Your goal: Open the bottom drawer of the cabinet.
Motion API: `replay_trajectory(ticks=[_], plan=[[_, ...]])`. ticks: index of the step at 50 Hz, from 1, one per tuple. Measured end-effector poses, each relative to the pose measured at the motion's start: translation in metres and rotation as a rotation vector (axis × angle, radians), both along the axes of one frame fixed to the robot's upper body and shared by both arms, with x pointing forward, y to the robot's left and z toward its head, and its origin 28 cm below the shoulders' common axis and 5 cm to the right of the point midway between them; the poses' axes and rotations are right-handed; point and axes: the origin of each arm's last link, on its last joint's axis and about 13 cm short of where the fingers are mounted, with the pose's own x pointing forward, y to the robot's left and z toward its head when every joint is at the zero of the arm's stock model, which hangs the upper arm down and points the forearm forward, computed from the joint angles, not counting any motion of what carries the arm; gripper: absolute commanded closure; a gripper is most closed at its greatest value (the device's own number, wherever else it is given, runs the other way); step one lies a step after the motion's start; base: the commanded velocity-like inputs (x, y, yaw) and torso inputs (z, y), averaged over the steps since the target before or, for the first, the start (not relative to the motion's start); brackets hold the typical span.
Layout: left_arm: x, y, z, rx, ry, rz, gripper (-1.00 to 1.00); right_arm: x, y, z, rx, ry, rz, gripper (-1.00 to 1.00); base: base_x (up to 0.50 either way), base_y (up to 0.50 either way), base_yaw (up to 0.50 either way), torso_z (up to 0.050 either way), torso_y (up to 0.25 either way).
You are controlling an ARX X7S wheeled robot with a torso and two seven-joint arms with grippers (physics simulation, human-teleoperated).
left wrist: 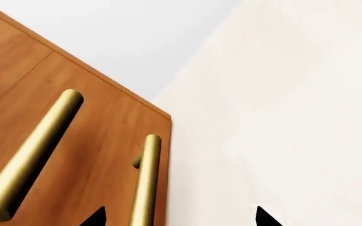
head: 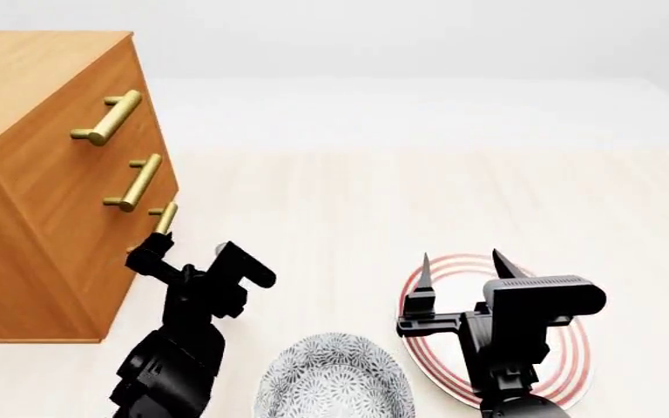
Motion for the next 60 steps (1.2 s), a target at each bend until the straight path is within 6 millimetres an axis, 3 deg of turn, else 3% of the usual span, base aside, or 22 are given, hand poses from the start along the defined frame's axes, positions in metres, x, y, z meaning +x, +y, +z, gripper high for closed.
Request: replay_trajectory(ticks=[7,17,60], plan=[[0.018,0.004,-0.008,0.018,0.022,0.040,-1.00,0.000,0.000,-0.001,0.002,0.002,0.000,-1.00,0.00,0.00,0.00,0.000,0.000],[0.027,0.006,-0.009,0.022,0.031,0.072,-1.00,0.000,0.001,-0.002,0.004,0.004,0.001,-1.00,0.00,0.00,0.00,0.000,0.000],[0.026,0.034,-0.003,0.112,0.073,0.247,-1.00,-0.002,0.001,0.000,0.007,-0.002,-0.001,-1.00,0.00,0.00,0.00,0.000,0.000]])
